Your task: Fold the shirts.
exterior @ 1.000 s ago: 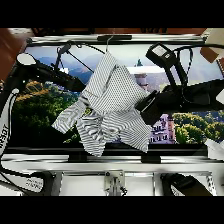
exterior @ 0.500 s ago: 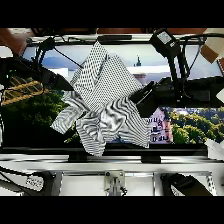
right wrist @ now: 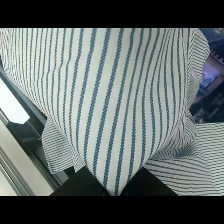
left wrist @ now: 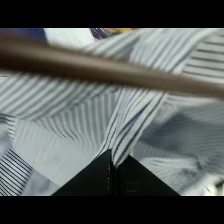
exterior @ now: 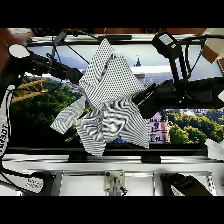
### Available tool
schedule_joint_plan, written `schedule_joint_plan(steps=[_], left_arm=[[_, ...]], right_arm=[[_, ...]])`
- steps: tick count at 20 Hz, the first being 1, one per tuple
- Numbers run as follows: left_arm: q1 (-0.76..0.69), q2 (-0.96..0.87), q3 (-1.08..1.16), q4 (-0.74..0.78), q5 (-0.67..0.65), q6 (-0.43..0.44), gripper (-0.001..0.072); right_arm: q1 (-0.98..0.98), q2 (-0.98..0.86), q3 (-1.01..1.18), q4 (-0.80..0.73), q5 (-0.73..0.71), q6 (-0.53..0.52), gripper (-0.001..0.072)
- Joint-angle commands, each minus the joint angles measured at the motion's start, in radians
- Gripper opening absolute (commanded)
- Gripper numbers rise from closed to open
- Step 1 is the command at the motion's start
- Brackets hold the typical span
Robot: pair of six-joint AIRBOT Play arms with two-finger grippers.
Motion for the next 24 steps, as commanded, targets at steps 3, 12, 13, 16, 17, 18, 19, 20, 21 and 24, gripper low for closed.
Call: schedule_joint_plan(steps=[3, 12, 13, 16, 17, 18, 19, 20, 21, 24], left_arm=[[-0.043, 0.020, 0.002, 0.071, 0.323, -0.019, 0.0058], [-0.098, 0.121, 0.003, 0.275, 0.240, 0.050, 0.0589], [-0.092, 0.150, 0.003, 0.375, 0.250, 0.009, 0.0588], [-0.068, 0.227, 0.003, 0.617, 0.197, -0.061, 0.0532], [-0.061, 0.238, 0.003, 0.636, 0.151, -0.061, 0.0489], [-0.056, 0.240, 0.003, 0.637, 0.092, -0.061, 0.0486], [-0.059, 0.240, 0.003, 0.628, 0.052, -0.061, 0.0488], [-0.068, 0.240, 0.003, 0.596, 0.051, -0.068, 0.0512], [-0.082, 0.246, 0.003, 0.537, 0.090, -0.072, 0.0581], [-0.166, 0.308, 0.003, 0.417, 0.484, -0.027, 0.0581]], right_arm=[[0.001, 0.000, 0.000, -0.038, -0.028, 0.041, 0.0060], [0.001, -0.047, 0.000, -0.144, -0.116, 0.146, 0.0060], [0.001, -0.051, 0.000, -0.186, -0.121, 0.164, 0.0059], [0.000, -0.050, 0.000, -0.245, -0.149, 0.176, 0.0059], [0.000, -0.050, 0.000, -0.243, -0.165, 0.176, 0.0059], [0.000, -0.050, 0.000, -0.239, -0.181, 0.176, 0.0059], [0.001, -0.050, 0.000, -0.223, -0.195, 0.175, 0.0059], [0.001, -0.050, 0.000, -0.196, -0.205, 0.169, 0.0059], [0.001, -0.051, 0.000, -0.161, -0.204, 0.154, 0.0059], [0.001, -0.050, 0.000, -0.100, -0.166, 0.130, 0.0059]])
